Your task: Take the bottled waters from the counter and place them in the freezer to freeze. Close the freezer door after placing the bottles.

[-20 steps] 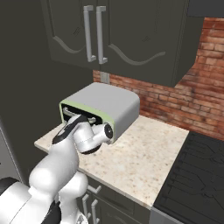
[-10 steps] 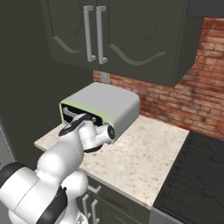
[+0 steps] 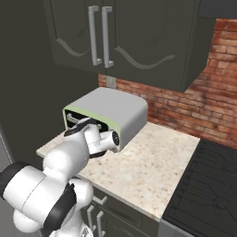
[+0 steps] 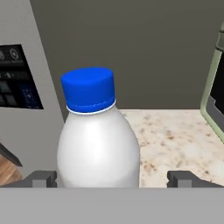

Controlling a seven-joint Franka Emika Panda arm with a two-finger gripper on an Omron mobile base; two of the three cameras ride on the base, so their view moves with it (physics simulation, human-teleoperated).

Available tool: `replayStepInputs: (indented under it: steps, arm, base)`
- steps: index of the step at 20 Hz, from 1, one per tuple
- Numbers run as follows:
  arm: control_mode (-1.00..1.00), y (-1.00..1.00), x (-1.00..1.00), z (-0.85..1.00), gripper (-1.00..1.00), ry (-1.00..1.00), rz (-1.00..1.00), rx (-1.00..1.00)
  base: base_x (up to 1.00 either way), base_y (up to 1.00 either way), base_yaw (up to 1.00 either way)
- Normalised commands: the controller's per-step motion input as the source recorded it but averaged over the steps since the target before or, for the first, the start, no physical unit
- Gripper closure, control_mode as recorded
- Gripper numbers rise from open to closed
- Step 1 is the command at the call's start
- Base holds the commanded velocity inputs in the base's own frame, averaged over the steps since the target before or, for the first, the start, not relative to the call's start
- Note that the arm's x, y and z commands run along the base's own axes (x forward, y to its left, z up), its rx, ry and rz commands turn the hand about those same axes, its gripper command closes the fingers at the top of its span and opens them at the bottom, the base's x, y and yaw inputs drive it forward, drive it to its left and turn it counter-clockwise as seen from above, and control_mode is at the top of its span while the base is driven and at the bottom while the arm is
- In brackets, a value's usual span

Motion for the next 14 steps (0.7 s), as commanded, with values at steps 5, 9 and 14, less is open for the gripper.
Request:
replayStepInputs:
  steps: [5,9,14]
  arm:
    - [-1.0,0.19,0.08,-0.06,-1.0,0.0,0.06,0.0]
    - [-1.0,0.09,0.02,0.0,-1.0,0.0,0.06,0.0]
    - [-1.0,0.02,0.02,0.0,1.0,0.0,0.07,0.0]
  base:
    - [0.0,0.0,0.0]
    - [0.0,0.0,0.0]
    - [0.0,0.0,0.0]
